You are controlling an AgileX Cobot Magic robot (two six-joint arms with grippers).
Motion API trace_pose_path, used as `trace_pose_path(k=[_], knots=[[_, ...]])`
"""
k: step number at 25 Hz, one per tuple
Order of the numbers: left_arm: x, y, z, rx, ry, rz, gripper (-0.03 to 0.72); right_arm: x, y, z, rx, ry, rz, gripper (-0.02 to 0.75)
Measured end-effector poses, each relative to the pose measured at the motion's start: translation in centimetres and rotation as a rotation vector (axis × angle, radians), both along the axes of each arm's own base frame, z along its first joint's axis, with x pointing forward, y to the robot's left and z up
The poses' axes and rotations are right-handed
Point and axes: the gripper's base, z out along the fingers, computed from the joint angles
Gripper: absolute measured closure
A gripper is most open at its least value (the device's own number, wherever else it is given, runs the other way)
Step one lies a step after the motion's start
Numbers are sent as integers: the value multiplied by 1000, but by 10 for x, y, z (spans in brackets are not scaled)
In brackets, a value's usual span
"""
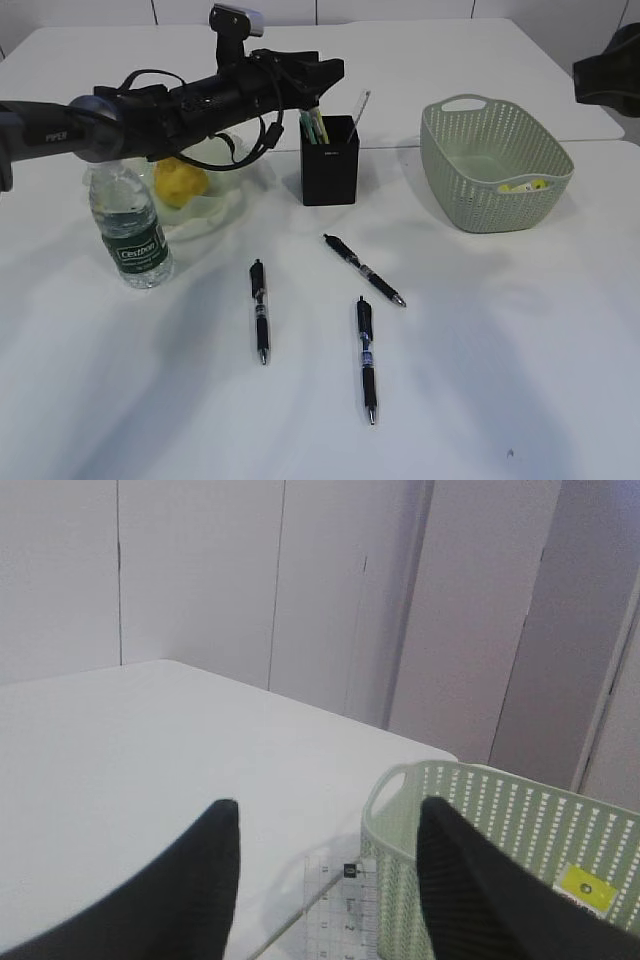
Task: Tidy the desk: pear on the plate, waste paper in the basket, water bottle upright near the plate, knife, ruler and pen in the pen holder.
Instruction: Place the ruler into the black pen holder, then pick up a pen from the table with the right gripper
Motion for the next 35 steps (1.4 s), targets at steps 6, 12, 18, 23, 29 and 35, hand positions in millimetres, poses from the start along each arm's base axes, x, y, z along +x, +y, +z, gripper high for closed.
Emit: trace_pose_path(k=[6,12,18,23,29,35], knots=[[0,4,1,3,4,-15,286,0,0,0,2,0,0,458],[-2,4,16,-13,-16,-22,286,0,0,0,6,1,-1,458],[-3,4,19,-24,-24,-33,286,0,0,0,9,2,-1,458],[-7,-3,28,-38,-43,-58,286,0,1,-1,10,4,-1,458],[-16,-19,38,-54,-56,-98,286,0,1,-1,10,4,-1,458],[-19,-23,46,-57,-59,-108,286,0,1,-1,10,4,-1,458]])
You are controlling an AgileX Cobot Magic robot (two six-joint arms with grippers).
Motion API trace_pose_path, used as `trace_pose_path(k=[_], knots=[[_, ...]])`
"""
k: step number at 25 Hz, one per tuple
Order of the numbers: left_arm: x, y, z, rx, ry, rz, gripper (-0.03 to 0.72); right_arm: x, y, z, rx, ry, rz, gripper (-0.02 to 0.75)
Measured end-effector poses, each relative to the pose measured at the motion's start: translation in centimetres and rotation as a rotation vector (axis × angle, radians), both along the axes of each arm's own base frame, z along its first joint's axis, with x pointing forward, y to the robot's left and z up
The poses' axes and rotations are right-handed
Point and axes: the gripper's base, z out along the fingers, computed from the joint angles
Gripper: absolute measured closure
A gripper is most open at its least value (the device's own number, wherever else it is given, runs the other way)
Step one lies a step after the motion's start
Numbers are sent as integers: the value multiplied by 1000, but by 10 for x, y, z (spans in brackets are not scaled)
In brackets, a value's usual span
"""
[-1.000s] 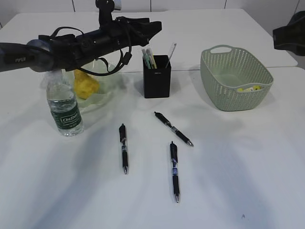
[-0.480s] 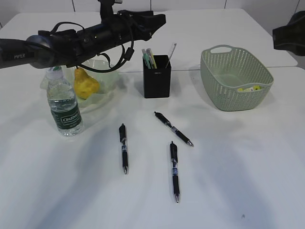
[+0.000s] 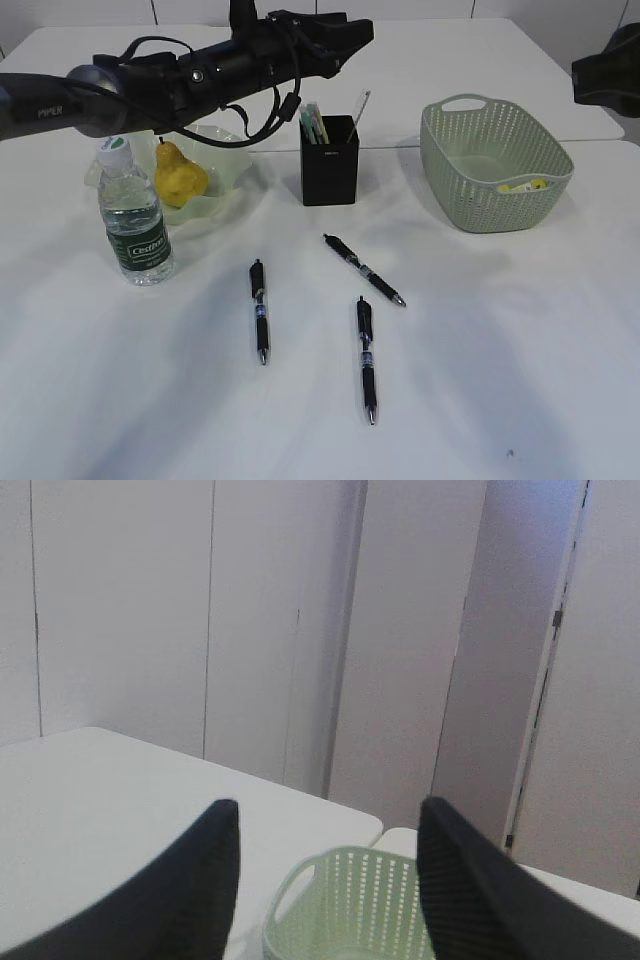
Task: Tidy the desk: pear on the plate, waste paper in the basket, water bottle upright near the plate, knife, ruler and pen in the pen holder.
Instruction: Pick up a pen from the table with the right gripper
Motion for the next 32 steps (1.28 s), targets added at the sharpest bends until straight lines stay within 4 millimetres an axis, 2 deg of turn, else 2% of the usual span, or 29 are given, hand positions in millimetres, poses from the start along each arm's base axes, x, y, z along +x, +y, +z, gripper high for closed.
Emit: trace_pose_path(k=[8,13,21,27,32], knots=[[-9,-1,24,100,6,-45,286,0,0,0,0,2,-1,459],[-13,10,39,173,21,-67,286,0,0,0,2,3,-1,459],[-1,51,53,82,182,-9,286,0,0,0,-2,2,0,459],[9,88,69,47,222,110,286,0,-1,-1,-31,6,2,459],[13,130,73,168,208,174,286,-1,-4,-2,-76,16,4,459]])
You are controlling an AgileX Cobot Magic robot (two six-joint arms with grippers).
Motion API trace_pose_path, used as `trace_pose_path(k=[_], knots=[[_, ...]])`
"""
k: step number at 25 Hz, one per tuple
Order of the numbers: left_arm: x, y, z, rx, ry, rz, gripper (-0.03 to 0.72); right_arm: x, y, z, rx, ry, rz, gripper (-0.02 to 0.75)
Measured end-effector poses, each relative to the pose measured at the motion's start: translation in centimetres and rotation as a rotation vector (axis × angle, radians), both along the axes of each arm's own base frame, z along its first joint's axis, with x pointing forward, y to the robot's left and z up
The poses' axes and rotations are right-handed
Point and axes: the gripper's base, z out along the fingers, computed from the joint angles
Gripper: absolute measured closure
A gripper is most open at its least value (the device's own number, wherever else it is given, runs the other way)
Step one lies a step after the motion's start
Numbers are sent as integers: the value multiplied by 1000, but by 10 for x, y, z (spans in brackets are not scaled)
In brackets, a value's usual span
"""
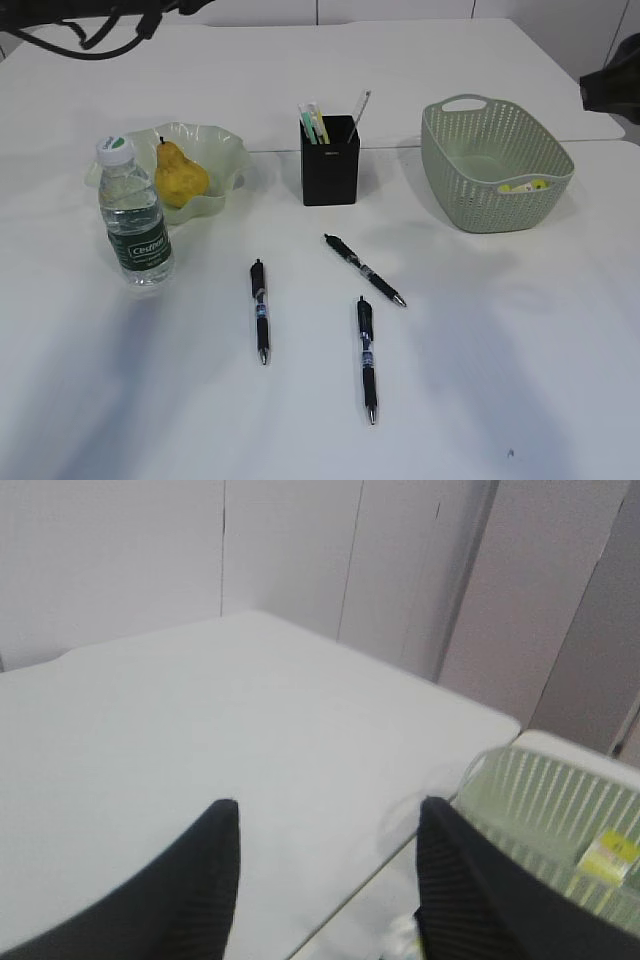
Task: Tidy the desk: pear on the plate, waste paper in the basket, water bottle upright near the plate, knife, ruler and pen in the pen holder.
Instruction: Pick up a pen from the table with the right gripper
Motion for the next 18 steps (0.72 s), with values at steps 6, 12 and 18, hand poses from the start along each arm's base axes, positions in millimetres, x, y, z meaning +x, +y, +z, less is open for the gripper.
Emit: trace_pose_path(k=[6,12,18], knots=[[-1,37,-17,253,-1,-34,287,0,-1,0,-31,-2,3,459],[-6,37,-9,305,-54,-84,287,0,-3,1,-59,-8,7,459],[-16,36,12,419,-232,-154,287,1,-4,1,-91,-15,11,459]])
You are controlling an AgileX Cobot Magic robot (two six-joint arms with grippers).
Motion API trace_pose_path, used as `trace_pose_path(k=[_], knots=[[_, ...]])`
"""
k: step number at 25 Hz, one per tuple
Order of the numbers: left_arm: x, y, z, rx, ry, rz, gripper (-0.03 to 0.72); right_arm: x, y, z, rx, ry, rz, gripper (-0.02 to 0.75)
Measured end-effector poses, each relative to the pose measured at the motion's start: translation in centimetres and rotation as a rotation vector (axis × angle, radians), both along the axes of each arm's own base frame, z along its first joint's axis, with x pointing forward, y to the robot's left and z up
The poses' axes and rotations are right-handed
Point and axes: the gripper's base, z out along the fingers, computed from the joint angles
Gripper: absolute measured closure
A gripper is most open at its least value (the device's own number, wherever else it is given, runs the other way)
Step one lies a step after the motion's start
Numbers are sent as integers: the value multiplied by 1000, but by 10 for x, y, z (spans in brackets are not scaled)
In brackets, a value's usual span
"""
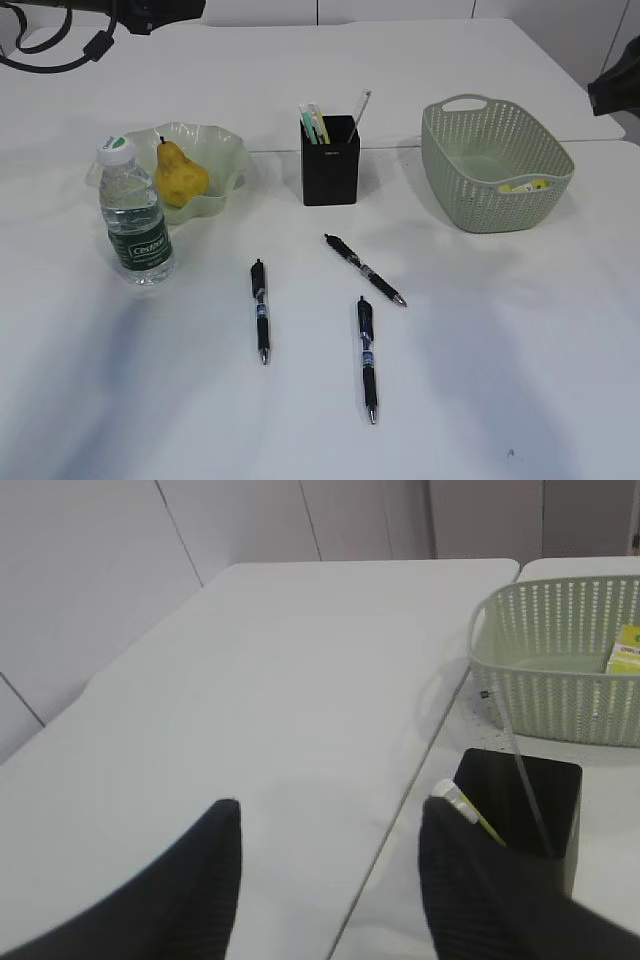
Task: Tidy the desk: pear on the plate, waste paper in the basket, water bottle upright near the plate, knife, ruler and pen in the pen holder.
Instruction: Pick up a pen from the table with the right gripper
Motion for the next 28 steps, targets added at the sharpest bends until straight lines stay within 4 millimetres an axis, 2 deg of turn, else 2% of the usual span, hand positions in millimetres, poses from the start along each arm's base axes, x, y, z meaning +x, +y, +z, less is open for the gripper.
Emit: trace_pose_path(k=[7,10,16,18,21,24,28], knots=[[-3,14,10,100,-141,-32,287,1,-3,1,-77,-16,10,459],[0,33,13,158,-212,25,287,1,-6,3,-133,-28,18,459],[13,83,16,378,-396,225,287,2,-8,4,-187,-40,26,459],[16,95,17,455,-445,277,287,2,-8,4,-199,-43,28,459],[17,102,17,534,-492,306,288,3,-9,5,-221,-51,33,459],[18,108,8,573,-478,335,288,3,-9,6,-241,-59,37,459],[19,123,-18,667,-416,445,293,3,-10,6,-259,-63,40,459]])
